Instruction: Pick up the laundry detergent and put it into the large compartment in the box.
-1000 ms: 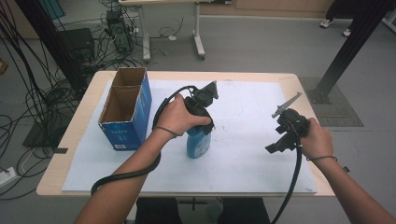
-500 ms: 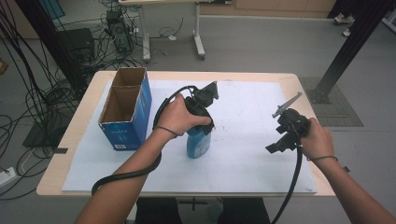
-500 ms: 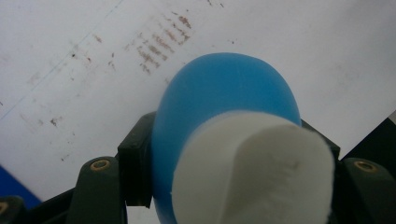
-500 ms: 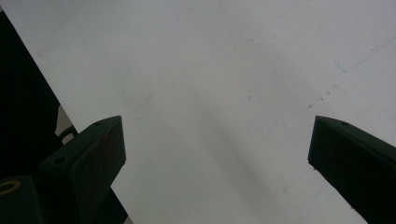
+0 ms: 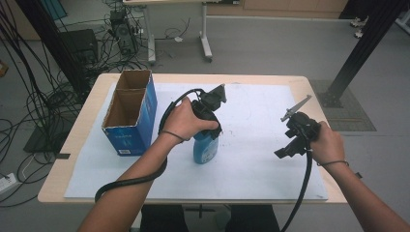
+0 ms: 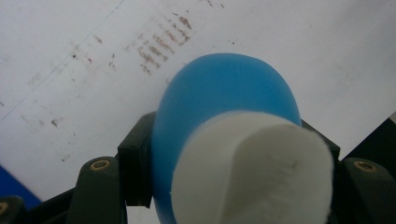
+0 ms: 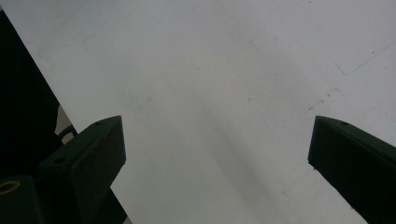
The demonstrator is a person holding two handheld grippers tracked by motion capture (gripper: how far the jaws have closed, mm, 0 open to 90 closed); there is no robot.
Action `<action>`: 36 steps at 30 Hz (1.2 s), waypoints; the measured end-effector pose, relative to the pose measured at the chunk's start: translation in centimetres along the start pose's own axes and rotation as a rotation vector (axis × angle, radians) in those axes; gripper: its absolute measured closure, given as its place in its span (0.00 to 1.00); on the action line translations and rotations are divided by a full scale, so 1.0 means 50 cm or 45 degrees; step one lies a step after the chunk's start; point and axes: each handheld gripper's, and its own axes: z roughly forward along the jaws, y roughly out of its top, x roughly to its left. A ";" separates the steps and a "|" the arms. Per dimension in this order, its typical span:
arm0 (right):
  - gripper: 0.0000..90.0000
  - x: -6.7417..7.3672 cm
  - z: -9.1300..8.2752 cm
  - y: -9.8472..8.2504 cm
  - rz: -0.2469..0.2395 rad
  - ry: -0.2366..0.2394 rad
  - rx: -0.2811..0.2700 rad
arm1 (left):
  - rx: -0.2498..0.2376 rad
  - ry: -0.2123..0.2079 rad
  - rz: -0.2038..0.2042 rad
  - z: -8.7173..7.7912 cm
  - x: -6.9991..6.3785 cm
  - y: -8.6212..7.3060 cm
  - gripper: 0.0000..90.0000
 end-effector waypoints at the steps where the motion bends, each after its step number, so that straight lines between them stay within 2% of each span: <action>1: 0.04 0.000 0.000 0.000 0.002 0.001 0.002 | 0.001 0.000 0.000 0.000 0.000 0.000 0.41; 36: 0.04 0.000 -0.003 -0.003 0.000 -0.004 -0.006 | -0.007 0.008 -0.001 0.000 -0.002 -0.002 0.41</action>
